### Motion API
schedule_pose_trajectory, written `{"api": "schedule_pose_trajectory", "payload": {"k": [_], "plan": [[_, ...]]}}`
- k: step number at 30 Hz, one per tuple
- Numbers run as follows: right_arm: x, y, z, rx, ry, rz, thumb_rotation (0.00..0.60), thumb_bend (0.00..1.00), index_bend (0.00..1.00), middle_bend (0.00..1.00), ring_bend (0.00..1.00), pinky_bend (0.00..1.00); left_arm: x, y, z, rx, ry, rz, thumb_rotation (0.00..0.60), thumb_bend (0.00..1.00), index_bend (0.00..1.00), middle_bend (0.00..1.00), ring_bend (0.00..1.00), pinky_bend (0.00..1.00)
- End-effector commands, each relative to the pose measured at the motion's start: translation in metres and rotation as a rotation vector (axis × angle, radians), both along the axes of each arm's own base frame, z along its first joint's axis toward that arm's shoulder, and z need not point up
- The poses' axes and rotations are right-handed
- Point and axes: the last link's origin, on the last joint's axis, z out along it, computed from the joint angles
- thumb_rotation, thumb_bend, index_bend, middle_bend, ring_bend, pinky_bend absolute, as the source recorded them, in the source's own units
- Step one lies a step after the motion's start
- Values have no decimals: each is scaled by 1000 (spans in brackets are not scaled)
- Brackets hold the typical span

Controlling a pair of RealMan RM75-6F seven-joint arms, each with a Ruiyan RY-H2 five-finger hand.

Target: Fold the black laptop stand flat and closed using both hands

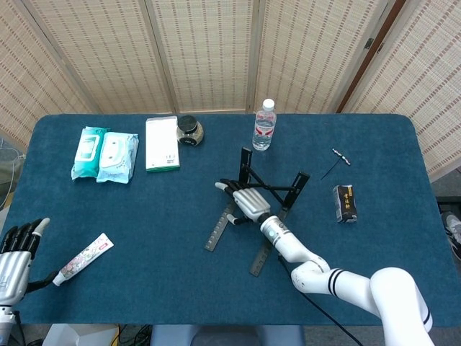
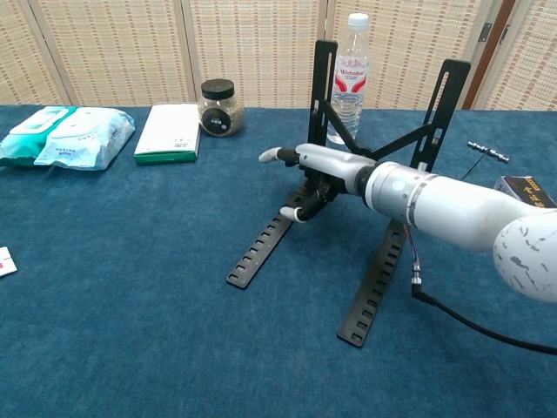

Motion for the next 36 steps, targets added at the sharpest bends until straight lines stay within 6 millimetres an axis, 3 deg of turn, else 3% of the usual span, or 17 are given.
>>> {"api": "schedule_pose_trajectory", "payload": {"k": [1, 7, 13, 19, 27, 36], "plan": [[0, -1, -1, -11, 1, -2, 600, 289, 0, 0, 0, 0, -1, 0, 0, -1, -1, 1, 600, 146, 0, 80, 72, 0], [0, -1, -2, -17, 4, -2, 600, 289, 0, 0, 0, 0, -1, 0, 0, 1, -2, 2, 600, 146, 0, 79, 72, 0], [10, 22, 11, 25, -55, 97, 600, 289, 0, 0, 0, 0, -2, -1, 1, 7, -2, 8, 600, 146, 0, 79, 72, 0], [22, 46, 55, -22, -133, 238, 600, 289, 0, 0, 0, 0, 0, 0, 1, 3, 2, 0, 600, 146, 0, 79, 72, 0], [23, 65, 117, -79, -209, 280, 600, 233, 0, 0, 0, 0, 3, 1, -1, -5, 8, 0, 600, 146, 0, 79, 72, 0], [-12, 86, 174, -210, -210, 241, 600, 72, 0, 0, 0, 0, 3, 4, -4, -16, 6, 3, 600, 146, 0, 79, 72, 0]]}}
